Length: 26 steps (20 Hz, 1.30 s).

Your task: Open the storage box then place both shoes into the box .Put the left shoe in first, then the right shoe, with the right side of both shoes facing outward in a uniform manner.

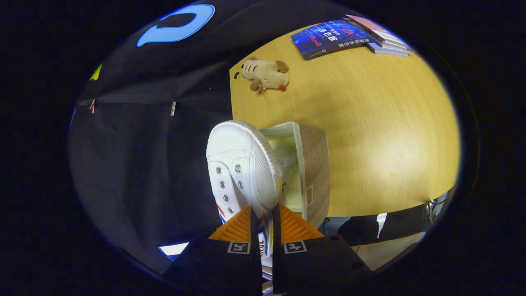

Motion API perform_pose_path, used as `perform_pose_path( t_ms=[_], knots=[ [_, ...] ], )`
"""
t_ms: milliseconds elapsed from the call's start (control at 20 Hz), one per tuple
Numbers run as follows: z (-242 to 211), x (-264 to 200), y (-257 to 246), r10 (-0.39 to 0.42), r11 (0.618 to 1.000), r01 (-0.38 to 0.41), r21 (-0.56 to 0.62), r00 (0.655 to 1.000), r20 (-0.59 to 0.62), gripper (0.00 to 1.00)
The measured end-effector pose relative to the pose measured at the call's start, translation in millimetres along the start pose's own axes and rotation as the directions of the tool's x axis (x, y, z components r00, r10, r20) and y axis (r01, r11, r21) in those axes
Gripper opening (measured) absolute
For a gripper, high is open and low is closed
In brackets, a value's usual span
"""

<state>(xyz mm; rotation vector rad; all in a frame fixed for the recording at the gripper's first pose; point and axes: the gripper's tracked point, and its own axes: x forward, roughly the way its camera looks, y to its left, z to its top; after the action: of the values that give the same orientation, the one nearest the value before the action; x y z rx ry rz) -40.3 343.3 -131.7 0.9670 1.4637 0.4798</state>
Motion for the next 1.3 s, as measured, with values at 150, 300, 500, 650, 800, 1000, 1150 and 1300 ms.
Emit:
perform_pose_path(
  t_ms=[150,300,500,650,800,1000,1150,1300],
  knots=[
    [-5,13,-12,-0.049,0.999,0.049,-0.008,0.999,-0.006,0.15],
    [-5,25,-28,-0.099,0.995,0.099,-0.019,0.995,-0.001,0.15],
    [-3,34,-33,-0.094,0.996,0.094,-0.012,0.996,-0.003,0.15],
    [0,33,-13,-0.004,1.0,0.004,0.002,1.0,0.007,0.37],
    [2,28,-15,-0.002,1.0,0.002,-0.012,1.0,0.017,0.69],
    [3,20,-19,0.01,1.0,-0.01,-0.008,0.999,0.031,0.97],
    [5,12,-22,0.023,1.0,-0.023,-0.018,0.999,0.046,0.97],
    [15,-4,-29,0.035,0.999,-0.032,-0.033,0.995,0.094,0.97]
  ],
)
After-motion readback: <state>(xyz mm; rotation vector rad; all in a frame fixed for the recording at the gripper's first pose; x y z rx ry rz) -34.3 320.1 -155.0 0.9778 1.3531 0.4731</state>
